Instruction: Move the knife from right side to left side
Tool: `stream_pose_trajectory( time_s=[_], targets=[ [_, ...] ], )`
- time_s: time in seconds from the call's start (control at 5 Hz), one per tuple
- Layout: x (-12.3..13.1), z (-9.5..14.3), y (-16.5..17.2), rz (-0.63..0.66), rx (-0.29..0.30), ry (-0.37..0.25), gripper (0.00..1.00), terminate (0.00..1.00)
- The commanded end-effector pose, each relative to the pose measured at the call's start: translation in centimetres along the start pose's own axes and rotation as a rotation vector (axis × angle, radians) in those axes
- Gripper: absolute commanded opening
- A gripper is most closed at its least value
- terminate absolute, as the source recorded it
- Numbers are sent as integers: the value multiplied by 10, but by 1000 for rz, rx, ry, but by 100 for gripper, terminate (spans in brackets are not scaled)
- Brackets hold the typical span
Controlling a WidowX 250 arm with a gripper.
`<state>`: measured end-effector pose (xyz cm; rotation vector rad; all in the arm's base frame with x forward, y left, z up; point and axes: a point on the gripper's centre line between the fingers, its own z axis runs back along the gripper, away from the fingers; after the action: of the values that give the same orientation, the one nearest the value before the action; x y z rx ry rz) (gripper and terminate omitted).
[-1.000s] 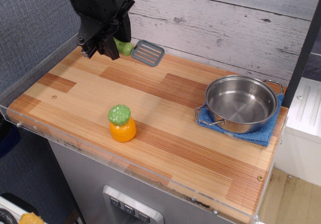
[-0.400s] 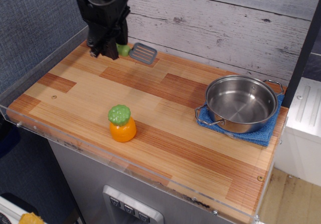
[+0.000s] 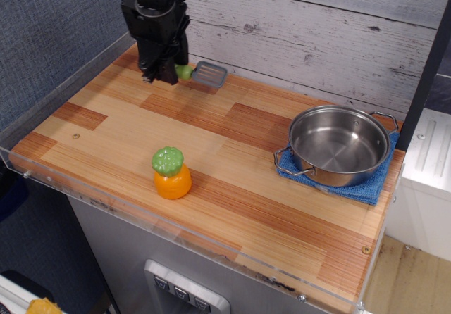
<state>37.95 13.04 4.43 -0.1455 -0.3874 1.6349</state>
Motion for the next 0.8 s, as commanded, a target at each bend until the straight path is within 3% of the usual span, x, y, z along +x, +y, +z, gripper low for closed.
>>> stream_pose_trajectory(
  time_s=[0.0,0.2,0.4,0.6],
  targets=[
    [-1,-9,-13,-20,-41,9,0,0],
    [-5,-14,-14,-33,-32,22,0,0],
    [-6,-11,-14,-38,-10,74,100,0],
    [-6,-8,-12,-45,-35,77,100,0]
  ],
)
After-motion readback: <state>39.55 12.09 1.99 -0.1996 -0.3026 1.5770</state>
